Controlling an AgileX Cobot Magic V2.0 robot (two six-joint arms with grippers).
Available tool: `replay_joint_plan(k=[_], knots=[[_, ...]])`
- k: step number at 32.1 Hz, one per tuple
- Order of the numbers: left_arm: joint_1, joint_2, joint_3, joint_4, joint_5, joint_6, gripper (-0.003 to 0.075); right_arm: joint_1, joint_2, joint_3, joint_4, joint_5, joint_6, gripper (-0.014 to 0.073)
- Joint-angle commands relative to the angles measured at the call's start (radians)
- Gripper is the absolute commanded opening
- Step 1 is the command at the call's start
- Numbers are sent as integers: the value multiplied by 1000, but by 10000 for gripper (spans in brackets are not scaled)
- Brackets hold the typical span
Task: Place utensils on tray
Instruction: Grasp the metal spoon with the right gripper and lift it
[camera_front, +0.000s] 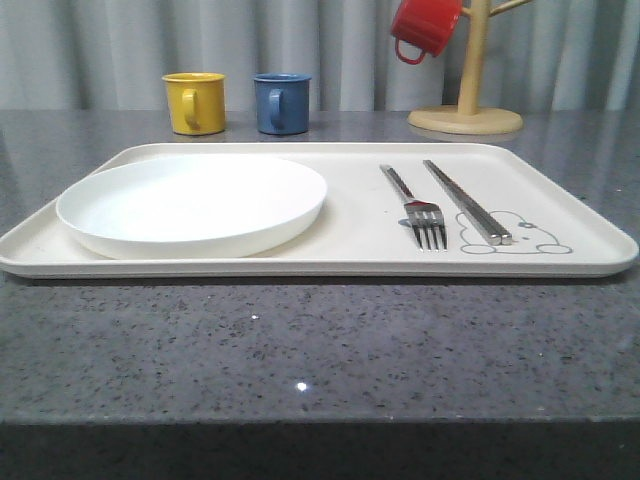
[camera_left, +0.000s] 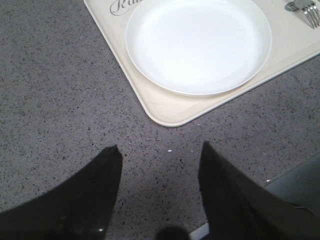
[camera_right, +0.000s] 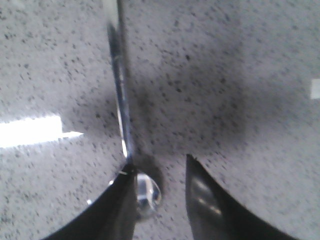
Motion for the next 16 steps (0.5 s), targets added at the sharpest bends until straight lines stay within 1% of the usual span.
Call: replay_joint_plan(k=[1, 9, 16], knots=[[-7, 2, -25, -1, -64, -12, 356, -7, -12, -23, 10, -41, -21, 274], [-7, 2, -25, -1, -68, -12, 356, -7, 22, -23, 71, -78, -44, 274], [-7, 2, -25, -1, -68, -12, 356, -7, 40, -23, 75, -75, -51, 265]])
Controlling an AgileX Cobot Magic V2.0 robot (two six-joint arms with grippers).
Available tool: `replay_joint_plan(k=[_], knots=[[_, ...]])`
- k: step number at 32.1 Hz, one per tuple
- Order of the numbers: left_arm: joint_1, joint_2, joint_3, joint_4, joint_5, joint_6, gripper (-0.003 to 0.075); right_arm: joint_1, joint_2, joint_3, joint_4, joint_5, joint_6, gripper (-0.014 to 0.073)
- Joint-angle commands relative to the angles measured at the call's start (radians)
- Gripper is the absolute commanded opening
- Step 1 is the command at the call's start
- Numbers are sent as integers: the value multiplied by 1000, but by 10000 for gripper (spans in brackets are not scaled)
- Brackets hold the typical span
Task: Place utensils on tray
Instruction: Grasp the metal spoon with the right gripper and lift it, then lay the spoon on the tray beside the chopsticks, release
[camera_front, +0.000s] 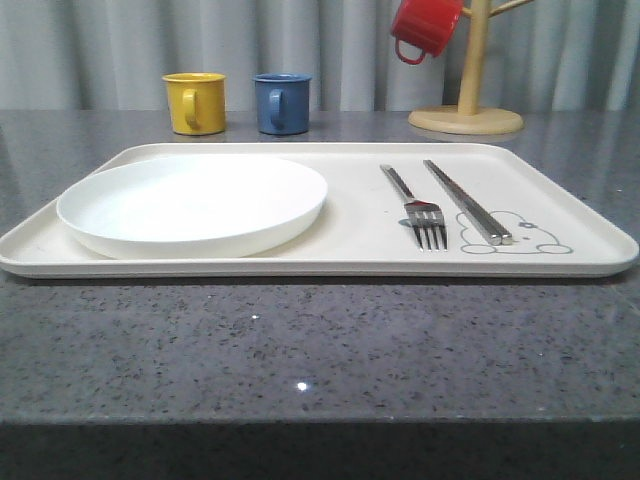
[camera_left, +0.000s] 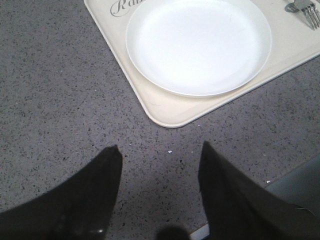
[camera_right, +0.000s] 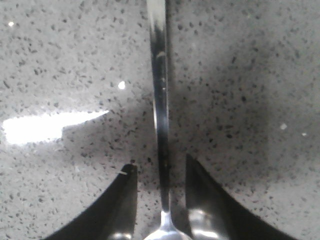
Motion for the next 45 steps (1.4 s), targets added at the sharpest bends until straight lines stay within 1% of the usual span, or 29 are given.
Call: replay_joint_plan(k=[1, 8, 13, 15, 17, 21, 27, 31, 33, 39, 45], knots=[[-7, 2, -25, -1, -63, -12, 356, -7, -30, -23, 1, -12, -15, 255], [-7, 2, -25, -1, -63, -12, 356, -7, -20, -24, 1, -6, -15, 141], [-7, 2, -25, -1, -63, -12, 356, -6, -25, -48, 9, 15, -15, 12], [-7, 2, -25, -1, -63, -12, 356, -1, -33, -61, 22, 40, -15, -18], [-7, 2, -25, -1, -63, -12, 356, 6, -44, -75, 41, 59, -15, -20], [-7, 2, -25, -1, -63, -12, 356, 51, -81, -93, 109, 86, -35, -17], [-7, 2, -25, -1, -72, -12, 356, 206, -123, -95, 219, 81, -34, -17], [-7, 2, -25, -1, -84, -12, 356, 278, -104, -95, 307, 51, -11, -17], [-7, 2, -25, -1, -88, -12, 356, 297, -88, -95, 333, 33, 2, -17], [-7, 2, -25, -1, -90, -12, 356, 319, -50, -95, 338, -33, 50, -11], [-7, 2, -25, -1, -90, -12, 356, 319, -24, -95, 338, -66, 59, 50]])
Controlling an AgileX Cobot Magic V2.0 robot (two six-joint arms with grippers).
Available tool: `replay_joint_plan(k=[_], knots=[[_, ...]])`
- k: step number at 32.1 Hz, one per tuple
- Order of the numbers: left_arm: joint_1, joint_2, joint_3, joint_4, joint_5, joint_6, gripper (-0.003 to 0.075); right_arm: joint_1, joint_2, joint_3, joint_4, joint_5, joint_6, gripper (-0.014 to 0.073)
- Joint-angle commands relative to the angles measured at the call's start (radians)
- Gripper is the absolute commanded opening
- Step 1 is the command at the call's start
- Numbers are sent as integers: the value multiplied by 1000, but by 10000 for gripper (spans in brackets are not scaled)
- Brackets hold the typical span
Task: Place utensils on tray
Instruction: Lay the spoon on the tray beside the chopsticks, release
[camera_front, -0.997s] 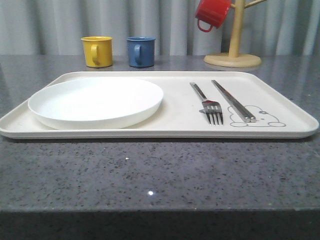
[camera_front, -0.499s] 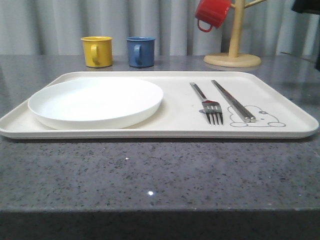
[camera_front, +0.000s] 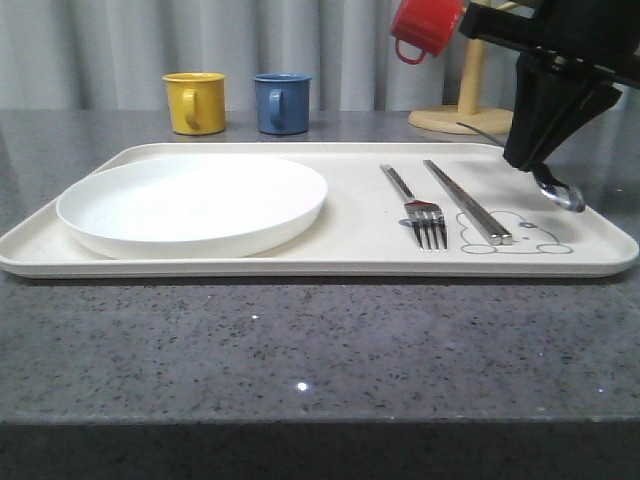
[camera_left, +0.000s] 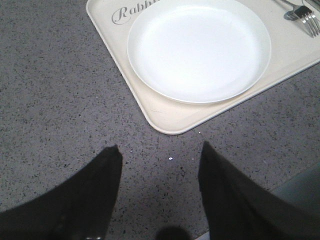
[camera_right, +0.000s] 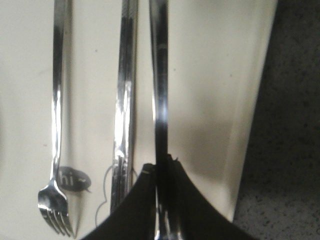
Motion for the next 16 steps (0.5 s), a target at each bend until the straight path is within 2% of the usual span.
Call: replay_joint_plan(k=[1, 10, 16], knots=[[-7, 2, -25, -1, -69, -12, 356, -1, -25, -29, 22, -41, 7, 64], [-7, 2, -25, -1, -69, -12, 356, -1, 15, -29, 22, -37, 11, 146], [-7, 2, -25, -1, -69, -12, 356, -1, 1, -29, 7, -53, 7, 300]])
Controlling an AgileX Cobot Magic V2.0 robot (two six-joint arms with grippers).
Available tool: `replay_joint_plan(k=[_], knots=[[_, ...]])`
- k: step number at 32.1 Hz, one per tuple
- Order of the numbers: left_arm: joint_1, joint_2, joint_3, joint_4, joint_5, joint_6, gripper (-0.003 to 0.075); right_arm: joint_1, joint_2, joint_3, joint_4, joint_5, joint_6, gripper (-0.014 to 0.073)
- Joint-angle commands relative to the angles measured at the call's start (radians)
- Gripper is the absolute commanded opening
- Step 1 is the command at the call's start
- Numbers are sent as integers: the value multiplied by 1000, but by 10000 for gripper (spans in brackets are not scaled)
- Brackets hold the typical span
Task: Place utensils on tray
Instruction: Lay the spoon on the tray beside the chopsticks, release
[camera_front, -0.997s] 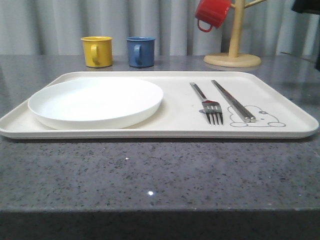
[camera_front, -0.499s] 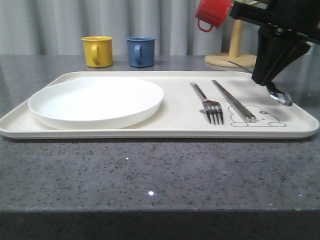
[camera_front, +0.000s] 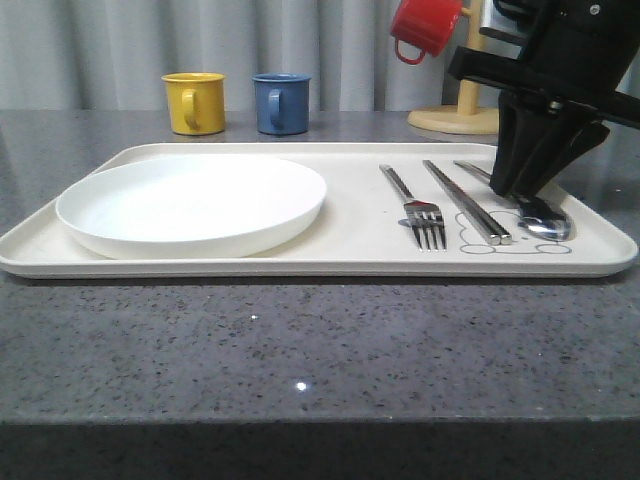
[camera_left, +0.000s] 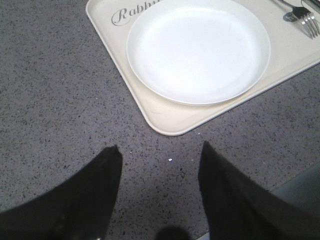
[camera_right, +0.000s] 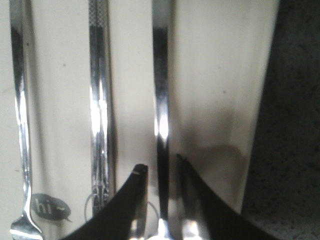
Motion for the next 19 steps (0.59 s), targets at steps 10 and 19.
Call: replay_joint_plan(k=[10, 19], knots=[[-7, 2, -25, -1, -69, -12, 356, 40, -252, -26, -150, -24, -90, 317], [-7, 2, -25, -1, -69, -12, 356, 176, -548, 85, -292, 0, -87, 317]])
